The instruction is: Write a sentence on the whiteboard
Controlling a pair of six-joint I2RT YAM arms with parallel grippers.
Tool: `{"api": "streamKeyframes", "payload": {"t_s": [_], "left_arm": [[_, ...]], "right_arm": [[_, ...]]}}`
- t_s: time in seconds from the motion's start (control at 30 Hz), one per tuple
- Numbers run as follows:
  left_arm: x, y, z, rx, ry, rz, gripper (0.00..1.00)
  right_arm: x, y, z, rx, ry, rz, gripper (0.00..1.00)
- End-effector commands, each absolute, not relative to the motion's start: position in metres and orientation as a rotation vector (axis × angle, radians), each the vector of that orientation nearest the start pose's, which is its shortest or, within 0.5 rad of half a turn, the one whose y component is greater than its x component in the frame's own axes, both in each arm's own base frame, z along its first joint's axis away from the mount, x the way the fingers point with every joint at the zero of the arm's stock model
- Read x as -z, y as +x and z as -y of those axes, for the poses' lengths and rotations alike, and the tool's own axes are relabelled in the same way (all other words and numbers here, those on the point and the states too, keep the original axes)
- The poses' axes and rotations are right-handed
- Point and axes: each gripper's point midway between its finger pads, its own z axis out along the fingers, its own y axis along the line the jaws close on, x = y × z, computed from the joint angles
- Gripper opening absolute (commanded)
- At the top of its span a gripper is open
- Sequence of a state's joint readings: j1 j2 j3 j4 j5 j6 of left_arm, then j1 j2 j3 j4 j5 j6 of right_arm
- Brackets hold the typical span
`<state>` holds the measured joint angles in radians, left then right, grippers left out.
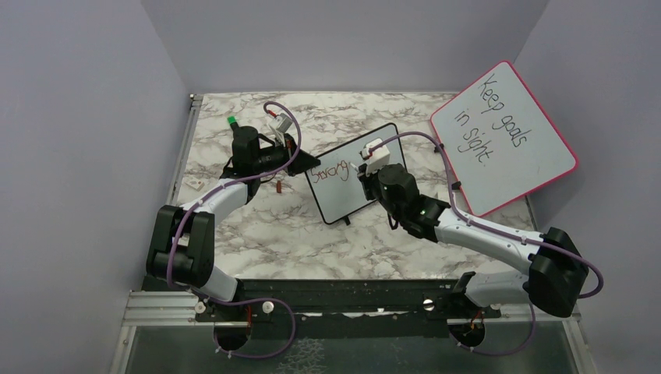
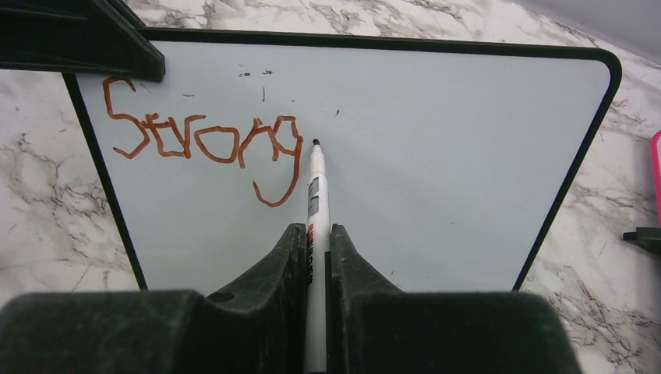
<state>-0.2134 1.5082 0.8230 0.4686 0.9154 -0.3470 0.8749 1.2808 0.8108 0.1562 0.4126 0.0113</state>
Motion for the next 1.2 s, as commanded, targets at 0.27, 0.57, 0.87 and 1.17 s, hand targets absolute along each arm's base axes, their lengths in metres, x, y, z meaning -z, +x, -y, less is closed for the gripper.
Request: {"api": "streamKeyframes", "payload": {"t_s": [0.27,0.57,0.87,1.17], "left_arm": [[-0.158,0.349,0.222,1.16,0.521,-1.904,0.0],[-0.159,0.35,0.222,1.158,0.519,-1.903,0.0],[-0.159,0.35,0.223,1.162,0.522,-1.902,0.0],[-0.159,0.349,0.223,1.164,0.525,-1.903,0.0]], "right_arm": [[-0.205,0.32,-0.25,-0.168,-0.447,-1.781,0.01],[-0.213,0.323,-0.251,-0.172,-0.428,-1.758,0.01],[-0.222,0.326,-0.257,-0.186,-0.451,-1.722,0.01],[-0.226,0.324,-0.269,-0.24,-0.491,-1.701,0.01]]}}
